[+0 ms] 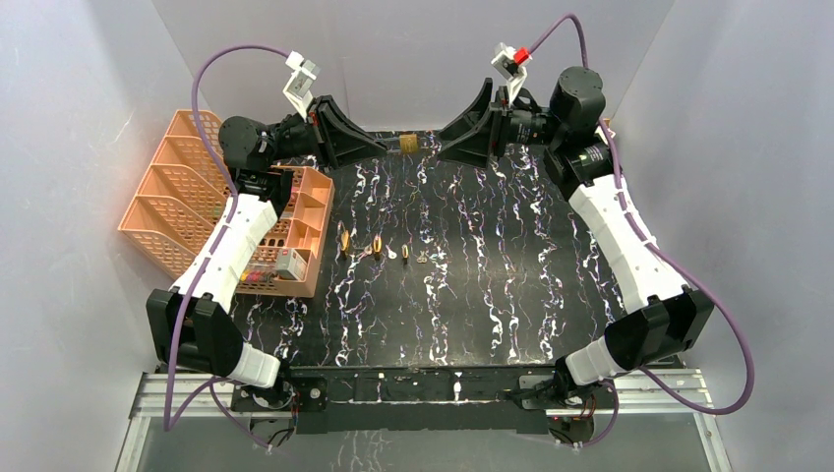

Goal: Lock with the key
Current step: Lock the lock.

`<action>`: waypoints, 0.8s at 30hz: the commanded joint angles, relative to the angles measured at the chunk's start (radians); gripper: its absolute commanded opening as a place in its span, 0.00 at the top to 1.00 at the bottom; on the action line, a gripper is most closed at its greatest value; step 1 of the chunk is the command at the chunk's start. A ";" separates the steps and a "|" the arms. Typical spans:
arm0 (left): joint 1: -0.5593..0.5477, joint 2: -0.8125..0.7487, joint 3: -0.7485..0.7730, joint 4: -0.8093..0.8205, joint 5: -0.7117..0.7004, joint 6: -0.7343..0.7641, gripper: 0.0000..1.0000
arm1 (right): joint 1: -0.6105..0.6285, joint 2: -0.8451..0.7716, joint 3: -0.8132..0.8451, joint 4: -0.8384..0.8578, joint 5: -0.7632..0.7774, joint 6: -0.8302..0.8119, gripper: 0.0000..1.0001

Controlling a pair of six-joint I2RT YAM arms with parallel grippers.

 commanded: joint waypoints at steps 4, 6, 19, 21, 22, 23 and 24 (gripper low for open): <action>0.008 -0.042 -0.003 0.037 -0.022 0.011 1.00 | 0.015 -0.006 0.061 0.009 0.003 -0.016 0.35; 0.010 -0.047 -0.010 0.034 -0.024 0.015 1.00 | 0.027 0.003 0.074 0.010 -0.001 -0.015 0.35; 0.015 -0.051 -0.020 0.029 -0.020 0.024 1.00 | 0.099 0.053 0.133 0.013 0.023 -0.014 0.44; 0.015 -0.049 -0.019 0.029 -0.018 0.024 1.00 | 0.101 0.058 0.140 0.013 0.023 -0.014 0.47; 0.015 -0.049 -0.019 0.029 -0.017 0.024 1.00 | 0.100 0.059 0.143 0.013 0.023 -0.014 0.49; 0.015 -0.048 -0.020 0.029 -0.018 0.026 1.00 | 0.102 0.060 0.146 0.012 0.023 -0.014 0.51; 0.015 -0.048 -0.019 0.029 -0.018 0.025 1.00 | 0.103 0.060 0.147 0.011 0.024 -0.014 0.54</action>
